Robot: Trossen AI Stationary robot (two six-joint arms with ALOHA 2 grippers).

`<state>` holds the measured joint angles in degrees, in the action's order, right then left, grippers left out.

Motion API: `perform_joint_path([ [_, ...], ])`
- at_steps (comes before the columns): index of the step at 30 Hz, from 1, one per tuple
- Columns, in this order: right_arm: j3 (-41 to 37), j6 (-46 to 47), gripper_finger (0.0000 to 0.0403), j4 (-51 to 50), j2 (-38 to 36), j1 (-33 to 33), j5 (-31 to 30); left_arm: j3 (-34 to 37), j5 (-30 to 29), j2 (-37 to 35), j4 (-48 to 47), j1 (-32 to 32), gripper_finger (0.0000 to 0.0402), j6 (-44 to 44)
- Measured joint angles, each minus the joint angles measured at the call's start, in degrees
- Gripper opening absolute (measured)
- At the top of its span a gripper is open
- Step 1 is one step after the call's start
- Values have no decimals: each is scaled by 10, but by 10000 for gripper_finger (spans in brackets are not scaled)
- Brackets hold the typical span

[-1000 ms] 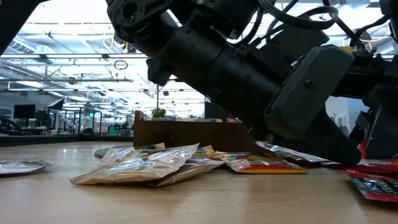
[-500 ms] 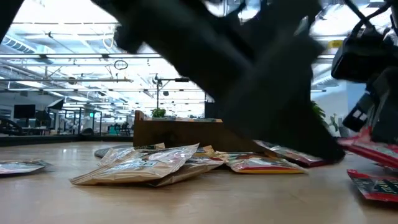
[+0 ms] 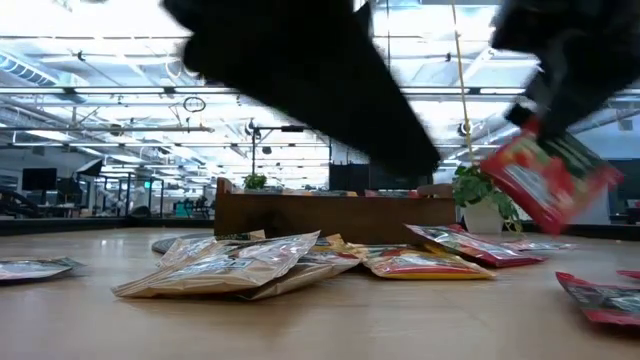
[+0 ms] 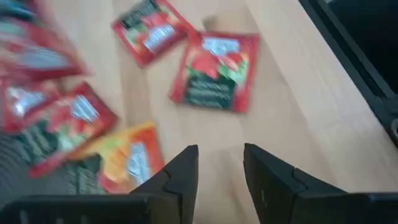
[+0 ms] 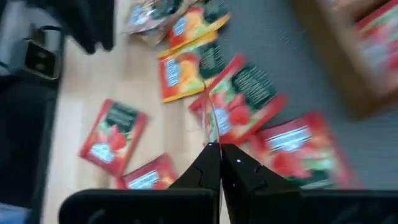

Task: Pick & Place Tea
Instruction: Put the red tea bag into the right section of the wooden organizer

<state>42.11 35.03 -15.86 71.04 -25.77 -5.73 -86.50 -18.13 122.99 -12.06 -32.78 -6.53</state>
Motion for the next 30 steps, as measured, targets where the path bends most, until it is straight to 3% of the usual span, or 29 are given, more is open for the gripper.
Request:
perform_joint_path([
  [8, 192, -183, 0, -260, 31, 110, -1, -1, -5, -1, -58, -40, 134, -36],
  [18, 461, -369, 0, -502, 247, 219, -1, -1, -5, -1, -70, -78, 134, -53],
  [23, 520, -465, 0, -539, 326, 232, -1, -1, -11, -1, -71, -86, 134, -76],
  [30, 531, -523, 0, -486, 347, 235, -3, -1, -32, -1, -73, -99, 134, -103],
])
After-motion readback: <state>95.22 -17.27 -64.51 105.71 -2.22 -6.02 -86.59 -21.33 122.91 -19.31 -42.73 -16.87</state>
